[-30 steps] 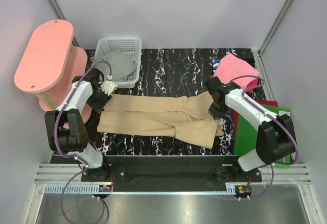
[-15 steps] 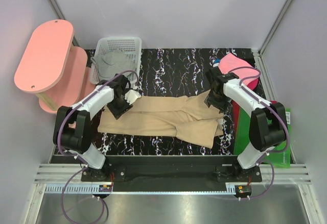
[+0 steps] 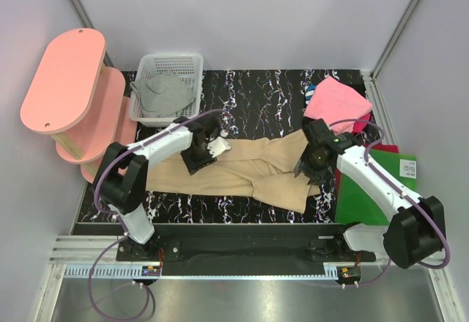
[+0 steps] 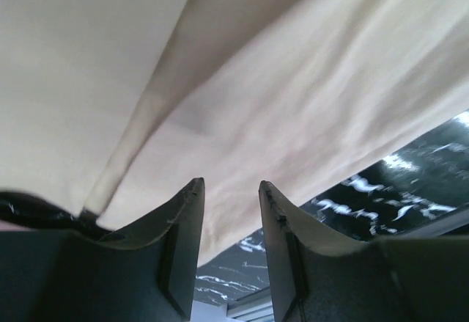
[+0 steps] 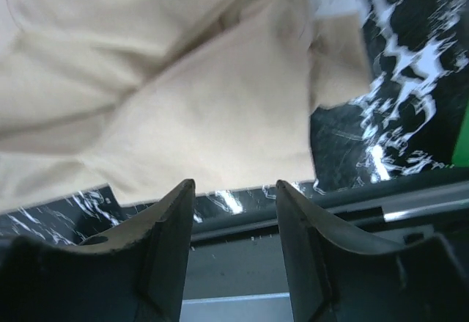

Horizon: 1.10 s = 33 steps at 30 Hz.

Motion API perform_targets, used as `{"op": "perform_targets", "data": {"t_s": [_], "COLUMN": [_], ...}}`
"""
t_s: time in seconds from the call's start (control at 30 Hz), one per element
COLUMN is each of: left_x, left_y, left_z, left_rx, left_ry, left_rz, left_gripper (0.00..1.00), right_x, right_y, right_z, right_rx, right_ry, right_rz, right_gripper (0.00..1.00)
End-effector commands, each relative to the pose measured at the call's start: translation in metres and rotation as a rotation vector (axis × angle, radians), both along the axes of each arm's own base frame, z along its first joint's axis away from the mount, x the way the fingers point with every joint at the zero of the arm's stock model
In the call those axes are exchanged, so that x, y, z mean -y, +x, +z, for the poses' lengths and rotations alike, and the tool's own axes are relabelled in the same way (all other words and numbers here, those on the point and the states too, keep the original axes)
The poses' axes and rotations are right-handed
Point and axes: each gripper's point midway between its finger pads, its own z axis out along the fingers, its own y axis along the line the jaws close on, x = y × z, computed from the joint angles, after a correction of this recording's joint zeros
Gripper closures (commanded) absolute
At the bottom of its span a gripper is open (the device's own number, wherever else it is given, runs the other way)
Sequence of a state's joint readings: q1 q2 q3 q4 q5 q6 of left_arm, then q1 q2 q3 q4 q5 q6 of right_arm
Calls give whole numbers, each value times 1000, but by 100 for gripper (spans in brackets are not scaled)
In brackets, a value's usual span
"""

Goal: Fold and stack the t-shirts
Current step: Fold the other side of the tshirt into a rectangle

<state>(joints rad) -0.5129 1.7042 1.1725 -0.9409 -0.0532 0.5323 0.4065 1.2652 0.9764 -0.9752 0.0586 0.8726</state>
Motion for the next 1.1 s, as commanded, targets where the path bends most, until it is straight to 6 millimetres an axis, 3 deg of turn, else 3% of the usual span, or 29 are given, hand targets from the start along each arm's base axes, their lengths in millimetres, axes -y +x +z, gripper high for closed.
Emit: {"op": "perform_targets", "data": {"t_s": [0.0,0.07,0.2,0.3,0.47,0.6,0.73,0.93,1.07], "left_x": [38,53,86,109,138,140,133,123,114], "left_y": [20,23,20,14,-1,-16,-16,22,35], "left_z": [5,4,1,-4,-6,-12,-16,-21,-24], "left_rx": [28,10,-5,-36,-96,-127,-93,-1,-6], "left_ry": [-33,-41,-49,-70,-113,-104,-102,-158,-164], "left_rz": [-19,-33,-100,-133,-170,-200,-195,-81,-42], "left_gripper": [60,61,61,61,61,61,62,64,65], "right_x": [-32,-37,-38,-30,-33,-35,-31,-15,-9], "right_y": [-29,-41,-44,-29,-5,9,27,50,60], "right_z": [-7,-19,-35,-32,-31,-48,-59,-67,-67], "right_rx": [-56,-79,-98,-41,-27,-80,-85,-96,-94], "right_ry": [26,-11,-41,-102,-166,-203,-209,-207,-207], "right_rz": [73,99,80,59,70,76,60,41,34], "right_gripper": [44,43,43,42,41,42,46,52,52]}}
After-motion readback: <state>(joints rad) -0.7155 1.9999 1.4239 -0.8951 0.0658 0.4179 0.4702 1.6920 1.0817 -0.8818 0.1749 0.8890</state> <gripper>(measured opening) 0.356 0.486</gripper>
